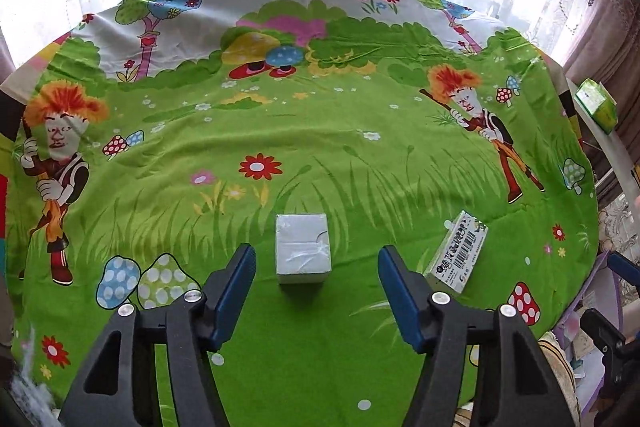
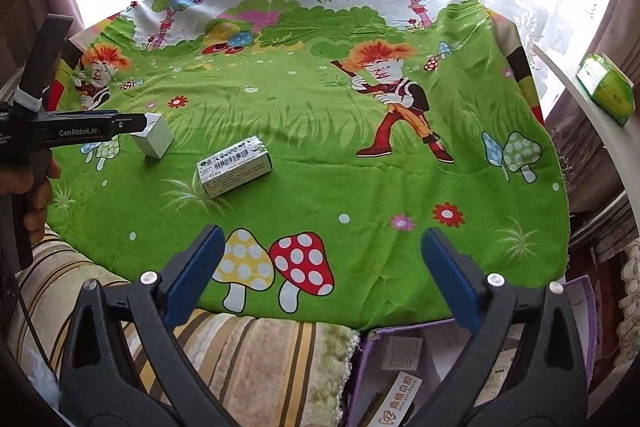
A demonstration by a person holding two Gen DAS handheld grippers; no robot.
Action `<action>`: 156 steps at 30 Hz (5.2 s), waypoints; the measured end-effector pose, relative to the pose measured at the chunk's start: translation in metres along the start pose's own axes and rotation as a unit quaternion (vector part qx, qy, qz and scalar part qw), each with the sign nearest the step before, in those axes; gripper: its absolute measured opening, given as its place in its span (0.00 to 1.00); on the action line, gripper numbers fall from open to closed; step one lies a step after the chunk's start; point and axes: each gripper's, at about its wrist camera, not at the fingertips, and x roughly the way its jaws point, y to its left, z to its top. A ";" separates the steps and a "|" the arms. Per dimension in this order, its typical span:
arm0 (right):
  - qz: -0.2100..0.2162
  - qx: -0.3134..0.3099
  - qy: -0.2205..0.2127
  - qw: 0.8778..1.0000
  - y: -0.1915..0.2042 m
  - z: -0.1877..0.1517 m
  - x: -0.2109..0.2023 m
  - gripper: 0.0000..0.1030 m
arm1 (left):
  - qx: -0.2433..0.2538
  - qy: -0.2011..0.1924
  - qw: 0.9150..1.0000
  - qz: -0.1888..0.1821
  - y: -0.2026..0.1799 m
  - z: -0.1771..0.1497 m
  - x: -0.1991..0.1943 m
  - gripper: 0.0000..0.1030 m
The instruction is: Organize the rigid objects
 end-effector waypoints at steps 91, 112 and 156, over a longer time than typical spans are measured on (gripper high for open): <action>-0.088 0.110 0.004 0.990 -0.040 -0.085 -0.098 0.78 | 0.076 -0.017 0.984 -0.159 -0.140 -0.104 -0.091 0.34; -0.176 0.219 -0.003 0.960 -0.144 -0.174 -0.175 0.78 | 0.187 0.007 0.956 -0.228 -0.251 -0.141 -0.113 0.34; -0.218 0.267 0.024 0.938 -0.145 -0.212 -0.187 0.86 | 0.182 0.125 0.934 -0.281 -0.276 -0.175 -0.084 0.80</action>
